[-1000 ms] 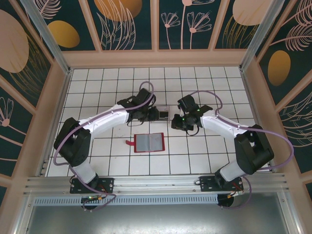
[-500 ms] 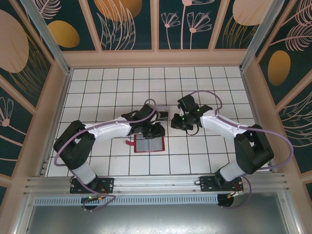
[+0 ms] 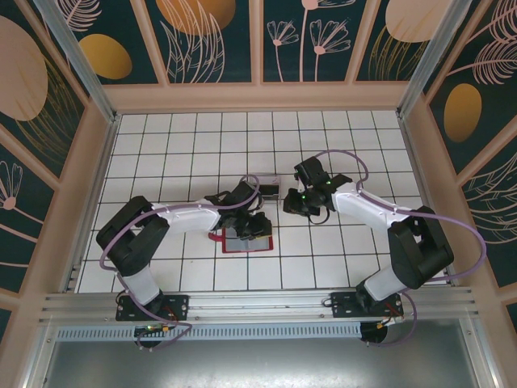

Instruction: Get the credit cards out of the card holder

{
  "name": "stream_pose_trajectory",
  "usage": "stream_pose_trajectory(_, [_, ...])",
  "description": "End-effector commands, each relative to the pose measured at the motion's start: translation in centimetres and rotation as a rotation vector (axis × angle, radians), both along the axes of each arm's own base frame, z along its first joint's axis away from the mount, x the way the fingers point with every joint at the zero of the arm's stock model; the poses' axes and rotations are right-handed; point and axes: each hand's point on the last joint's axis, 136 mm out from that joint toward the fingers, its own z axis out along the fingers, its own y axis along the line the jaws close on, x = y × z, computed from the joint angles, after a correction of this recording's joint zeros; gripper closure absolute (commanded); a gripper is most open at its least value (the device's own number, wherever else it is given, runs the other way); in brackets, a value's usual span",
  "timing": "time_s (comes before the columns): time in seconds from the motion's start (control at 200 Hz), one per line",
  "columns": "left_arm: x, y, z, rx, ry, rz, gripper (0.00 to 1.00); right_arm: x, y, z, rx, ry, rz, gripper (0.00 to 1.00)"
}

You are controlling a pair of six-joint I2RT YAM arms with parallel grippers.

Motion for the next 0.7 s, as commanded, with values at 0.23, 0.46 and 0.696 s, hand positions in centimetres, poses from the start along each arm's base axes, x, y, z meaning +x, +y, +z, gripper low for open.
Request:
stream_pose_trajectory(0.23, [-0.6, 0.8, -2.1, 0.054, 0.046, 0.011, 0.80, -0.1, -0.2, -0.3, -0.003, 0.004, -0.003, 0.77])
stream_pose_trajectory(0.46, [-0.5, 1.9, -2.4, 0.122, 0.036, 0.014, 0.79, -0.1, -0.2, -0.4, -0.006, 0.004, -0.001, 0.77])
stream_pose_trajectory(0.696, [-0.5, 3.0, -2.3, 0.181, 0.021, 0.024, 0.78, 0.0, -0.3, -0.4, -0.008, 0.003, 0.002, 0.77])
